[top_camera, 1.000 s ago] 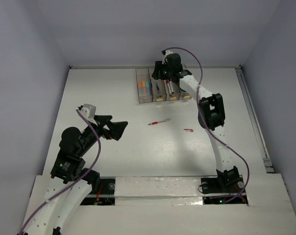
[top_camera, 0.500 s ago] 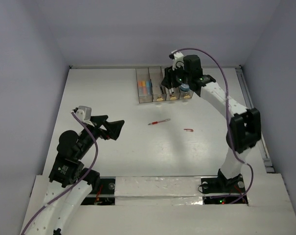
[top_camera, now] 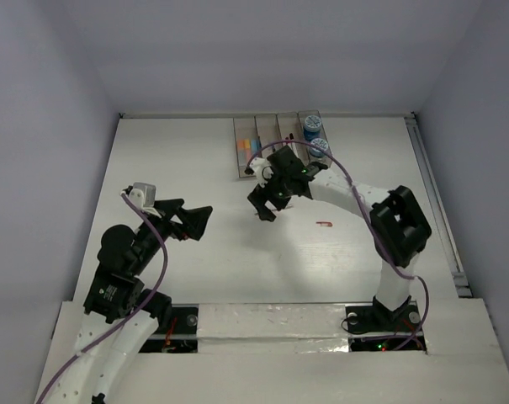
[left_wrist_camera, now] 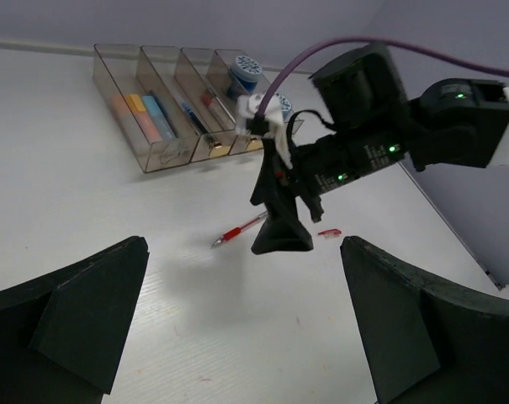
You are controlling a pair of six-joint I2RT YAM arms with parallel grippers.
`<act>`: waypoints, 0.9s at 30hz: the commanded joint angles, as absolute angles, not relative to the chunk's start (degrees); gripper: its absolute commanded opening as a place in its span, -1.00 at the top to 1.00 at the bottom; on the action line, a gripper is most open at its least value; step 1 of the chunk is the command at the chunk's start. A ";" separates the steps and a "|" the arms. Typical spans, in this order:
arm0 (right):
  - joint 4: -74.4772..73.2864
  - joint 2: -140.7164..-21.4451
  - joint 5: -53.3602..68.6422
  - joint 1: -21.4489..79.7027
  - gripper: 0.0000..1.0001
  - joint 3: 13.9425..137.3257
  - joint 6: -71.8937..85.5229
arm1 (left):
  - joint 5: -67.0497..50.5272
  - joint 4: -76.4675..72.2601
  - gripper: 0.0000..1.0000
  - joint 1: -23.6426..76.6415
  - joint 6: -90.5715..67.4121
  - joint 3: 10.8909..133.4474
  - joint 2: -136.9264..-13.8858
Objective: Sort the stationery into containers
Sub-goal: Pick up the pen from the center of the board.
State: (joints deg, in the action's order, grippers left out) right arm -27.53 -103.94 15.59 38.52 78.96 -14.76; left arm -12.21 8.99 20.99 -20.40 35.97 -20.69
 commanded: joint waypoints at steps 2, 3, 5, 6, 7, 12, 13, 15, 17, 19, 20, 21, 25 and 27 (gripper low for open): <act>-33.22 -108.27 9.41 38.14 -0.85 84.55 -18.63 | -10.81 7.47 -0.98 20.83 -20.92 35.68 -19.25; -33.22 -109.85 8.62 38.14 -0.85 84.99 -18.98 | -10.72 7.47 -0.98 20.83 -20.92 35.68 -19.16; -33.49 -111.44 6.87 38.14 -0.86 86.12 -19.51 | -10.81 7.47 -0.98 20.83 -20.92 35.68 -19.34; -33.57 -112.75 6.16 38.14 -0.85 86.48 -19.69 | -10.90 7.47 -0.98 20.83 -20.92 35.68 -19.51; -33.40 -113.29 5.63 38.14 -0.85 86.83 -19.86 | -10.99 7.56 -0.98 20.83 -20.92 35.68 -19.60; -32.60 -115.75 8.26 38.14 -0.73 89.12 -20.92 | -11.42 7.47 -0.96 20.83 -20.83 35.68 -19.95; -33.13 -117.23 8.78 38.14 -0.60 89.73 -20.92 | -11.43 7.38 -0.96 20.83 -20.83 35.68 -20.04; -34.45 -118.56 9.31 38.14 -0.50 91.05 -20.48 | -11.25 7.38 -0.96 20.83 -20.83 35.68 -20.04; -34.72 -119.70 10.81 38.14 -0.38 91.14 -20.22 | -11.25 7.38 -0.96 20.83 -20.83 35.68 -20.13; -34.28 -120.14 11.16 38.67 -0.13 90.62 -19.69 | -11.43 7.38 -0.95 20.83 -20.74 35.68 -20.48; -34.28 -120.67 11.25 38.67 -0.08 90.62 -19.51 | -11.51 7.47 -0.94 20.83 -20.66 35.68 -20.65; -34.45 -120.93 11.34 38.67 -0.04 90.62 -19.42 | -11.60 7.38 -0.94 20.83 -20.65 35.77 -20.83; -34.19 -121.90 11.43 39.19 0.11 90.18 -18.81 | -11.78 7.30 -0.93 20.83 -20.65 35.68 -21.00; -33.66 -122.69 11.34 39.20 0.38 90.09 -17.94 | -11.95 7.21 -0.90 20.83 -20.57 35.68 -21.01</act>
